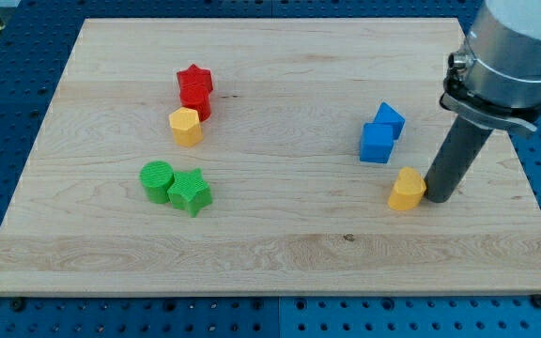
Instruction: Point at the yellow hexagon
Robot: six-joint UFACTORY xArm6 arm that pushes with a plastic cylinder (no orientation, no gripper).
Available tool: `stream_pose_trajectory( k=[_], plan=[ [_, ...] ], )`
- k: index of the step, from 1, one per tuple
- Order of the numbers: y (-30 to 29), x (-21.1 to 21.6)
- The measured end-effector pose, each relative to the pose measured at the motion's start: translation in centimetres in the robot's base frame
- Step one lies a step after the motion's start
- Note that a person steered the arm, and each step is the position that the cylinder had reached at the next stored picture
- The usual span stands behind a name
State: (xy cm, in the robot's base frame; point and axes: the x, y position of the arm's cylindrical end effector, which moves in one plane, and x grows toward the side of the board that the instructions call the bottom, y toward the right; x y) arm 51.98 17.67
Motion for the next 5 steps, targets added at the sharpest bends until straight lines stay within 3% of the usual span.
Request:
stream_pose_trajectory(
  k=[5],
  plan=[
    [-6.8, 0.4]
  ],
)
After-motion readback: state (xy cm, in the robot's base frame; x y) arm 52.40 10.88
